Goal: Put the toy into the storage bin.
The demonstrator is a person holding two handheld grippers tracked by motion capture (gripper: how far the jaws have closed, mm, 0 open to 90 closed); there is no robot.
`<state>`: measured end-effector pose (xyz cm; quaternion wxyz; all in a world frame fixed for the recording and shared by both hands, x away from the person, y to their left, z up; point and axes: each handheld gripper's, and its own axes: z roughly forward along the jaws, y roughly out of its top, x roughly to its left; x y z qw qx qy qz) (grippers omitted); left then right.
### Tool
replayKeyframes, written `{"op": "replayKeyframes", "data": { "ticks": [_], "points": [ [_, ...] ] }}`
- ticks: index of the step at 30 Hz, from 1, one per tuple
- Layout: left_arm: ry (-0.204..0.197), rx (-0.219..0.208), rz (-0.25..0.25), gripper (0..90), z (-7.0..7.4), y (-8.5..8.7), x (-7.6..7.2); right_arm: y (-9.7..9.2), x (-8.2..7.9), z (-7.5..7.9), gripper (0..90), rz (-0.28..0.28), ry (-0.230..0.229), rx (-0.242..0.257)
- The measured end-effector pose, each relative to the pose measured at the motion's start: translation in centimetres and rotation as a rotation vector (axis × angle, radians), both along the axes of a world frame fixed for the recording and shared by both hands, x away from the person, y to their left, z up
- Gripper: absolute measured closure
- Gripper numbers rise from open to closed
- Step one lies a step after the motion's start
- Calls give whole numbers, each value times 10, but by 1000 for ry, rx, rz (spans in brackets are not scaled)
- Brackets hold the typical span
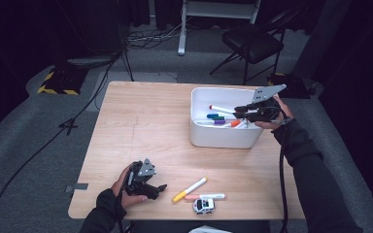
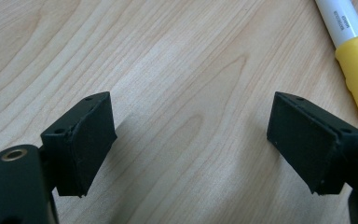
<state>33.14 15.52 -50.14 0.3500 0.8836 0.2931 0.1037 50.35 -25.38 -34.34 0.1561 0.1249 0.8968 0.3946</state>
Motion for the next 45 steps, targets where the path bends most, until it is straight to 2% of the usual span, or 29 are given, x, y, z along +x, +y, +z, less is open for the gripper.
{"op": "replayKeyframes", "data": {
  "ticks": [3, 7, 12, 15, 16, 21, 26, 30, 32, 35, 37, 39, 41, 45],
  "points": [
    [0, 0, 0, 154, 0, 0, 0, 6, 5, -6, 748, -6, 25, -21],
    [0, 0, 0, 155, 0, 0, 0, 12, 10, -14, 748, -31, 45, -106],
    [0, 0, 0, 154, 0, 0, 0, 6, 13, -15, 747, -40, 73, -158],
    [0, 0, 0, 155, 0, 0, 0, 0, 13, -16, 747, -45, 106, -211],
    [0, 0, 0, 155, 0, 0, 0, -2, 13, -16, 746, -42, 97, -229],
    [0, 0, 0, 155, 0, 0, 0, -17, 11, -17, 746, -49, 121, -262],
    [-1, 1, -1, 155, 0, 0, 0, -23, 10, -19, 745, -42, 134, -301],
    [-2, 1, -1, 155, 0, 0, 0, -26, 11, -21, 744, -38, 154, -306],
    [-2, 1, -1, 155, 0, 0, 0, -26, 11, -22, 743, -46, 149, -322],
    [-1, 0, -1, 155, 0, 0, 0, -28, 11, -21, 726, -49, 147, -315],
    [-2, 1, -1, 155, 0, 0, 0, -29, 10, -19, 645, -71, 133, -310],
    [-2, 1, -1, 155, 0, 0, 0, -31, 8, -16, 620, -90, 127, -291],
    [-1, 1, -1, 155, 0, 0, 0, -34, 4, -10, 579, -99, 101, -283],
    [-2, 1, 0, 155, 0, 0, 0, -39, -10, 2, 539, -81, 66, -147]
  ]
}}
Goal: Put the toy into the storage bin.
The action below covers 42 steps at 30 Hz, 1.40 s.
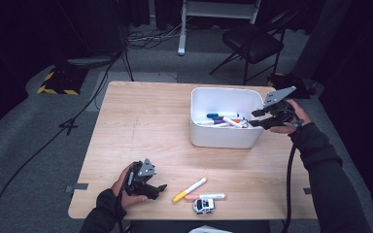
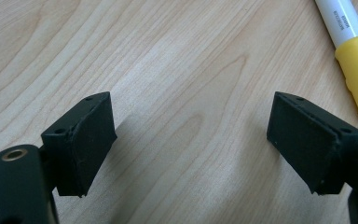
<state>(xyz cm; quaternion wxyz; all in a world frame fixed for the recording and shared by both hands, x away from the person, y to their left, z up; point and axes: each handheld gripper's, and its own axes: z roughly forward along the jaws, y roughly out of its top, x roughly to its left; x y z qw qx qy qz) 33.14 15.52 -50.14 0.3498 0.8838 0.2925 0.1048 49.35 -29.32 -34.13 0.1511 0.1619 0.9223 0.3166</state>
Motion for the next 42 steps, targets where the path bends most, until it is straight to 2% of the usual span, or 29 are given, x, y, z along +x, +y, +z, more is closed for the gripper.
{"op": "replayKeyframes", "data": {
  "ticks": [4, 6, 7, 9, 11, 15, 17, 21, 24, 29, 34, 40, 42],
  "points": [
    [0, -1, -1, 155, 0, 0, 0, 0, -24, 11, 512, 26, -67, 133],
    [0, -1, -1, 155, 0, 0, 0, 2, -33, 13, 506, 25, -82, 169],
    [0, 0, -1, 155, 0, 0, 0, 4, -38, 12, 503, 45, -82, 187],
    [1, -1, 0, 155, 0, 0, 0, 8, -52, 10, 497, 97, -95, 198],
    [2, -2, 0, 155, 0, 0, 0, 12, -61, 6, 492, 122, -107, 189],
    [2, -2, 0, 155, 0, 0, 0, 20, -77, -3, 489, 178, -111, 219],
    [0, 0, 0, 155, 0, 0, 0, 27, -87, -10, 490, 224, -107, 245],
    [1, -1, 0, 155, 0, 0, 0, 46, -100, -32, 500, 302, -72, 244],
    [2, -1, 0, 155, 0, 0, 0, 70, -108, -60, 514, 378, -13, 231],
    [1, 0, 0, 155, 0, 0, 0, 109, -110, -108, 527, 458, 94, 190],
    [1, 0, 0, 155, 0, 0, 0, 138, -111, -135, 541, 528, 168, 180],
    [2, -2, 0, 156, 0, 0, 0, 160, -110, -152, 603, 571, 168, 125],
    [0, -1, 0, 156, 0, 0, 0, 162, -108, -155, 645, 574, 162, 133]
  ]
}}
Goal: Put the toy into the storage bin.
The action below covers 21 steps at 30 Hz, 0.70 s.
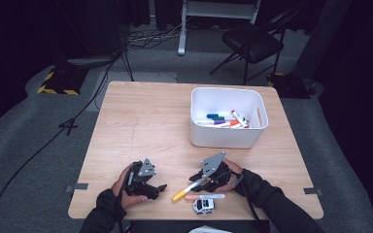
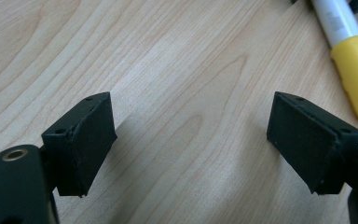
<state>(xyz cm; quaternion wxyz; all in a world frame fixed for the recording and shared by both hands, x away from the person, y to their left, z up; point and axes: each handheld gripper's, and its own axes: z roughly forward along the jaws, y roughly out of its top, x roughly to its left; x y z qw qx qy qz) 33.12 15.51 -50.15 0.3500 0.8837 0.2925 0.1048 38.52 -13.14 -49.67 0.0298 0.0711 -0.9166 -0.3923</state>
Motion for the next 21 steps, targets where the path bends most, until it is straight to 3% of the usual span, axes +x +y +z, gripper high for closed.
{"op": "replayKeyframes", "data": {
  "ticks": [4, 6, 11, 17, 20, 21],
  "points": [
    [-1, 1, 1, 155, 0, 0, 0, -6, 3, -2, 765, -5, 9, 23],
    [-1, 1, 1, 155, 0, 0, 0, -9, 3, -2, 770, -5, 19, 25],
    [0, 2, 3, 156, 0, 0, 0, -23, 3, -2, 772, -23, -6, 23],
    [0, 0, 2, 156, 0, 0, 0, -62, 5, 0, 772, -104, -15, 12],
    [0, 0, 2, 156, 0, 0, 0, -90, 5, 2, 772, -162, -42, -2],
    [1, -1, 3, 156, 0, 0, 0, -99, 4, 2, 772, -199, -30, -5]
  ]
}}
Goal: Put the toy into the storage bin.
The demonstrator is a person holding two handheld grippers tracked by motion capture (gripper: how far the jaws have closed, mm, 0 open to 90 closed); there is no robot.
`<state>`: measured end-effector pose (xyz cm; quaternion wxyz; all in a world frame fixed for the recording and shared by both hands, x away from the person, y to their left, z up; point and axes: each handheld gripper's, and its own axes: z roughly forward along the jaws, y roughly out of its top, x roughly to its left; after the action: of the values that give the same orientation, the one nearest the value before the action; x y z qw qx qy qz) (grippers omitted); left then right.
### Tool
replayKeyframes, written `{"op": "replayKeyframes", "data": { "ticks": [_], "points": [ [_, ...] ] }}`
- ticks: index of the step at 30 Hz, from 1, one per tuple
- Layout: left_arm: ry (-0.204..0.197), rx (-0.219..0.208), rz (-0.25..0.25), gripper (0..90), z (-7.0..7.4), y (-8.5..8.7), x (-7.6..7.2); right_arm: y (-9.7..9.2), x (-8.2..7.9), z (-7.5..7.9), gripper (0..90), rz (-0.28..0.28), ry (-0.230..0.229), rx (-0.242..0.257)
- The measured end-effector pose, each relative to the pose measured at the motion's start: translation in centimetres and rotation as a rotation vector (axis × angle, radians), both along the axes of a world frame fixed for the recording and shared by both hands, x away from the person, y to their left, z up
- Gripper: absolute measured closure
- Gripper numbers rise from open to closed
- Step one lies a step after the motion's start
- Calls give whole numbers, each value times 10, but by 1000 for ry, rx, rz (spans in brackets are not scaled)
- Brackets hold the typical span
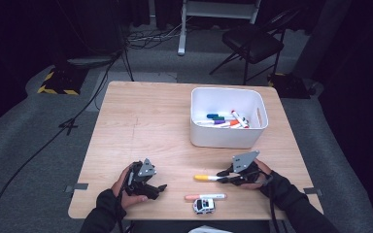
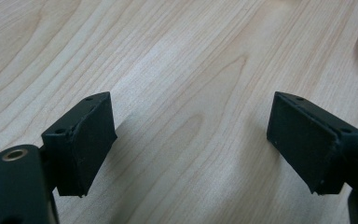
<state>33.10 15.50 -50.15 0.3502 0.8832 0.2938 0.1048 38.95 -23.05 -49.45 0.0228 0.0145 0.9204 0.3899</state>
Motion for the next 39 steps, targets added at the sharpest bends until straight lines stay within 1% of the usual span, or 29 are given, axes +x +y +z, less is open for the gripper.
{"op": "replayKeyframes", "data": {
  "ticks": [2, 4, 6, 7, 8, 9, 10, 11, 12, 14, 15, 16, 17, 18, 19, 20, 21, 23, 24, 25, 27, 29, 30, 32, 33, 35, 37, 38, 39],
  "points": [
    [1, -1, 0, 156, 0, 0, 0, -16, 1, -1, 771, -39, -6, 5],
    [1, 0, 0, 155, 0, 0, 0, -34, 1, -1, 770, -99, 4, 13],
    [2, -1, -1, 155, 0, 0, 0, -44, 2, -1, 770, -116, -4, 10],
    [0, 0, 0, 155, 0, 0, 0, -49, 1, -1, 769, -133, 0, 12],
    [1, 0, 0, 155, 0, 0, 0, -52, 1, -1, 769, -136, -2, 11],
    [0, 0, 0, 155, 0, 0, 0, -57, 1, -1, 768, -144, 12, 13],
    [1, 0, 0, 155, 0, 0, 0, -59, 1, -1, 764, -145, 8, 14],
    [1, 0, 0, 155, 0, 0, 0, -61, 1, -1, 737, -158, 16, 13],
    [2, 0, 0, 155, 0, 0, 0, -63, 1, -1, 713, -157, 11, 13],
    [1, 0, 0, 155, 0, 0, 0, -61, 1, 0, 668, -183, 10, 7],
    [0, 0, 0, 155, 0, 0, 0, -59, 1, 0, 639, -178, -10, -6],
    [1, 0, 0, 155, 0, 0, 0, -55, 0, 0, 640, -185, -2, -2],
    [0, 1, -1, 155, 0, 0, 0, -52, 0, 0, 634, -177, -10, -2],
    [1, 0, -1, 155, 0, 0, 0, -48, -1, 0, 623, -169, -6, -1],
    [1, 0, -1, 155, 0, 0, 0, -42, 0, 1, 591, -160, -15, -7],
    [2, -1, 0, 155, 0, 0, 0, -36, 0, 1, 572, -165, -5, -11],
    [2, 0, 0, 155, 0, 0, 0, -31, 1, 2, 567, -153, -13, -17],
    [2, -1, 0, 155, 0, 0, 0, -23, 4, 2, 545, -147, -22, -23],
    [2, -1, 0, 155, 0, 0, 0, -17, 7, 2, 542, -154, -11, -27],
    [2, -1, 0, 155, 0, 0, 0, -13, 10, 1, 546, -153, -1, -16],
    [1, 0, -1, 155, 0, 0, 0, -9, 13, 0, 542, -158, 2, -15],
    [2, 0, 0, 155, 0, 0, 0, -5, 16, 0, 585, -161, 19, -11],
    [1, -1, 0, 155, 0, 0, 0, -5, 17, 1, 597, -156, 20, -16],
    [1, 0, 0, 155, 0, 0, 0, -3, 17, 0, 716, -154, 29, -2],
    [1, 0, 0, 155, 0, 0, 0, -3, 17, 0, 740, -150, 34, 3],
    [1, 0, -1, 155, 0, 0, 0, -3, 17, 1, 753, -141, 9, -8],
    [1, 0, 0, 155, 0, 0, 0, -4, 15, 0, 755, -149, 3, -5],
    [1, 0, 0, 155, 0, 0, 0, -5, 16, 0, 756, -138, -12, -8],
    [1, 0, -1, 155, 0, 0, 0, -5, 15, 1, 755, -147, -1, -4]
  ]
}}
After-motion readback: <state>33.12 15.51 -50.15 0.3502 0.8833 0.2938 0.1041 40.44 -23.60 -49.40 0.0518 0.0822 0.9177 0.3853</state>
